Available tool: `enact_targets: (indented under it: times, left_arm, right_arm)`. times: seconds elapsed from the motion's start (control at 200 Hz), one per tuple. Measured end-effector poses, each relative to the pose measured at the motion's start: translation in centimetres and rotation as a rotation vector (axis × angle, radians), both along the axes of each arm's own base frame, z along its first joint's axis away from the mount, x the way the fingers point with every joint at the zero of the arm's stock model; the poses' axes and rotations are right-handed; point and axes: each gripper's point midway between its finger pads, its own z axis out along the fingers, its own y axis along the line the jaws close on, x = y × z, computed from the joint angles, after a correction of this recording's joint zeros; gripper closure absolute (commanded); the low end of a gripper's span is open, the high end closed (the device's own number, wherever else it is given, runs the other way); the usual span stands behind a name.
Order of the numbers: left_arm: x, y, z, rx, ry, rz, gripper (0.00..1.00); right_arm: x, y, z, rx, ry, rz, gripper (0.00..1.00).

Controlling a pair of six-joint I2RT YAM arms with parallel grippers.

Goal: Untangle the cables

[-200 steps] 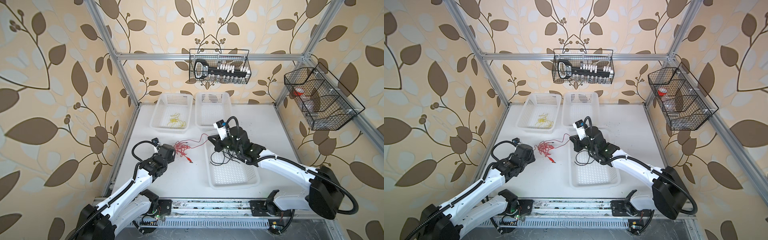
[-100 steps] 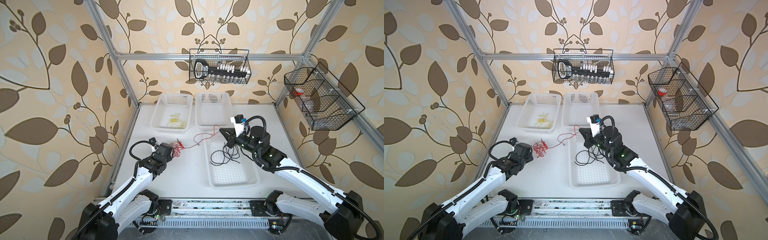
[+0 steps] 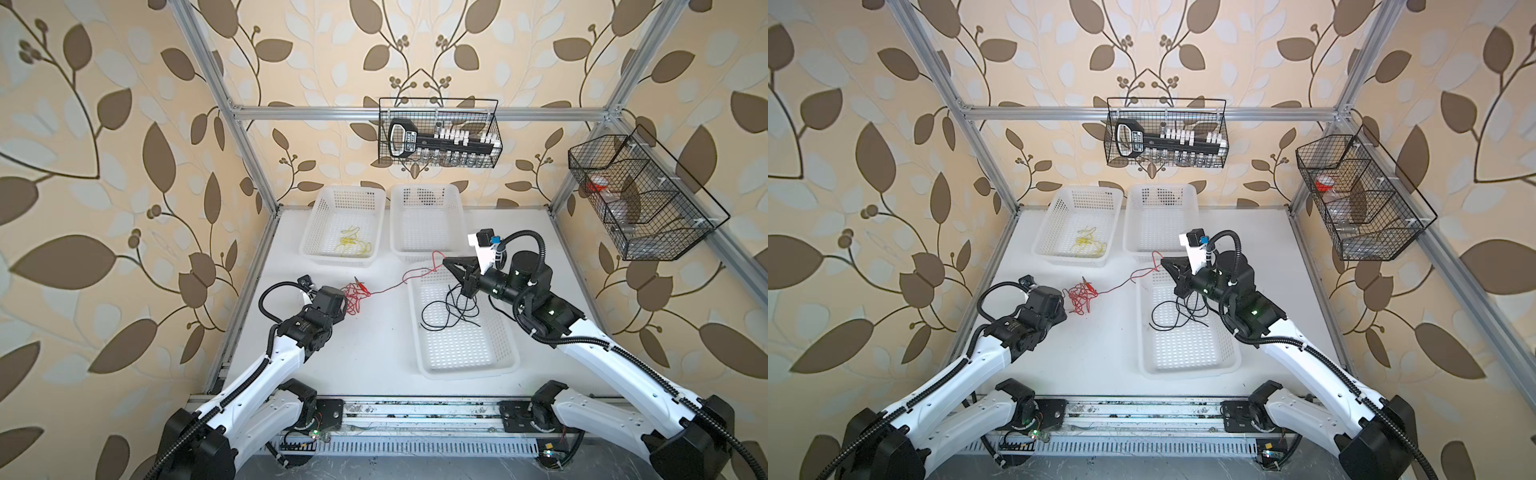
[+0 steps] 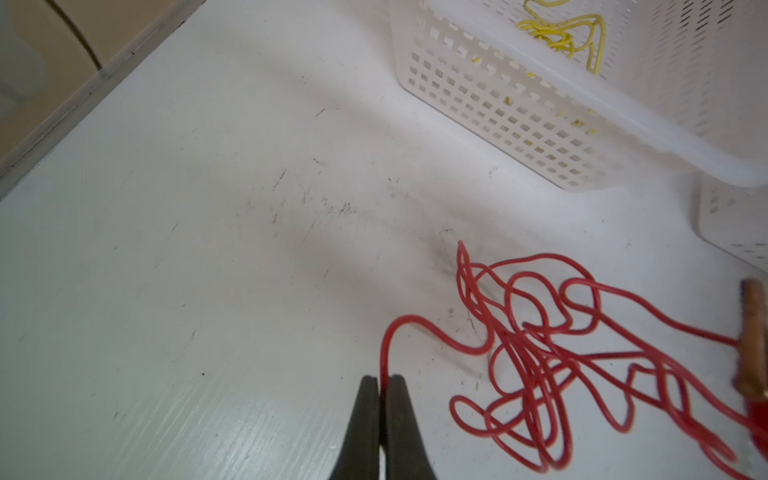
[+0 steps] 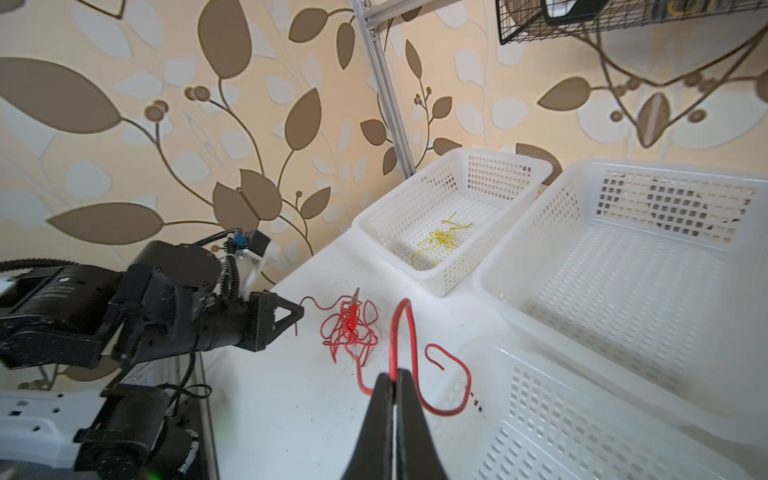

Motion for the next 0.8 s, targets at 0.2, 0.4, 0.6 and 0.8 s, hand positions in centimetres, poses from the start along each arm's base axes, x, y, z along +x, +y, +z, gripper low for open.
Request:
enact_targets:
  times: [0.2, 0.4, 0.6, 0.8]
  left_arm:
    - [0.4, -0.9, 1.2, -0.039, -0.049, -0.055, 0.68]
    - [0.7, -1.6, 2.4, -0.070, -0.098, -0.093, 0.35]
    - [1.1, -3.2, 2.7, -0.105, -0.108, -0.184, 0.33]
    - [1.6, -5.2, 2.7, -0.150, -0.110, -0.282, 0.34]
  right_arm:
    - [-1.3, 3.3, -0.6, -0.005, 0.026, 0.114, 1.00]
    - [-2.2, 6.3, -2.1, -0.040, 0.057, 0.187, 1.00]
    - [-1.3, 7.6, -3.6, -0.070, 0.087, 0.180, 1.00]
    - [-0.3, 8.5, -4.6, -0.100, 0.100, 0.152, 1.00]
